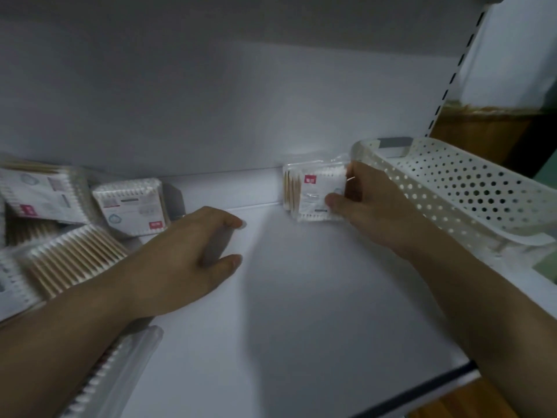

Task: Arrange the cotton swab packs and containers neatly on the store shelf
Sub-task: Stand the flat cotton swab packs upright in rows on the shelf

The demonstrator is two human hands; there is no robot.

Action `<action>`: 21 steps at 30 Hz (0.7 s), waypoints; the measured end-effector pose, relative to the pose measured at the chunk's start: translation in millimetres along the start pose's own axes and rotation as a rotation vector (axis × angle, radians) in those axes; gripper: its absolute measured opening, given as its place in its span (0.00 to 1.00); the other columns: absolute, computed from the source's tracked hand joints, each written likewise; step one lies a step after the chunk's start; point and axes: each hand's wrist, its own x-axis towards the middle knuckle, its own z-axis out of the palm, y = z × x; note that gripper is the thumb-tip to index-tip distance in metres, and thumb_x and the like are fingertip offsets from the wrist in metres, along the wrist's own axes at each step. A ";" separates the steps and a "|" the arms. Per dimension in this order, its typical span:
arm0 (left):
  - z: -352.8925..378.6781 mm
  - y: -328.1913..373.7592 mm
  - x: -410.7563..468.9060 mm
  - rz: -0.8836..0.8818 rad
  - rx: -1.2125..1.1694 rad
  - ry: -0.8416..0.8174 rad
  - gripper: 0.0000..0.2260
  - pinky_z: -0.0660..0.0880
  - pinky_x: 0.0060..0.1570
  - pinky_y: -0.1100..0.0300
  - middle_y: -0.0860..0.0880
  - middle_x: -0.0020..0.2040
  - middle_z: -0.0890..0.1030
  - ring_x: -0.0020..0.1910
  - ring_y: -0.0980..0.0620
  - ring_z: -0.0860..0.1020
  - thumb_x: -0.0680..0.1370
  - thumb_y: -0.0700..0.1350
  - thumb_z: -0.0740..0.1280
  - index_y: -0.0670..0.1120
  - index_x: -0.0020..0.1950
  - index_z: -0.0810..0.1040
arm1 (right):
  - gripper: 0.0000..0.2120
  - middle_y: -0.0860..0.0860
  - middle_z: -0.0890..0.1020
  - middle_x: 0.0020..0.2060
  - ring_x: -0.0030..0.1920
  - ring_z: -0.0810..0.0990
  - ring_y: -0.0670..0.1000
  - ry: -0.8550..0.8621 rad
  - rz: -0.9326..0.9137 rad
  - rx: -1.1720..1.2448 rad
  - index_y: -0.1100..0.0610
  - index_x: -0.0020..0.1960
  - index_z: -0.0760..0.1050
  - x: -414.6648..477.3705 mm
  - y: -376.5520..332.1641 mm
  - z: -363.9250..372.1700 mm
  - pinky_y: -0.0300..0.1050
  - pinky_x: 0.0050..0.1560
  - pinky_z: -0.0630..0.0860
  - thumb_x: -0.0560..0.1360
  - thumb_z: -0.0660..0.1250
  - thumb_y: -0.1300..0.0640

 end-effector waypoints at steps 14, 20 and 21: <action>5.5 -10.0 1.9 0.095 0.059 -0.020 0.22 0.73 0.68 0.51 0.60 0.65 0.75 0.66 0.59 0.75 0.77 0.63 0.59 0.55 0.67 0.76 | 0.19 0.49 0.82 0.44 0.42 0.83 0.47 0.092 0.068 0.129 0.54 0.57 0.68 -0.2 7.8 10.0 0.50 0.44 0.84 0.74 0.74 0.62; -2.6 2.0 3.9 0.131 0.208 -0.050 0.21 0.75 0.63 0.59 0.56 0.63 0.79 0.61 0.56 0.79 0.78 0.60 0.61 0.52 0.66 0.78 | 0.27 0.47 0.72 0.39 0.35 0.74 0.45 0.273 -0.105 -0.085 0.50 0.55 0.61 -2.1 0.3 11.5 0.41 0.33 0.69 0.69 0.77 0.61; -5.7 6.6 4.3 0.153 0.220 -0.039 0.18 0.75 0.59 0.63 0.56 0.60 0.81 0.58 0.56 0.80 0.78 0.57 0.64 0.51 0.63 0.80 | 0.26 0.46 0.72 0.37 0.34 0.74 0.46 0.288 -0.155 -0.100 0.49 0.53 0.61 -5.3 -3.7 12.7 0.42 0.34 0.68 0.68 0.76 0.62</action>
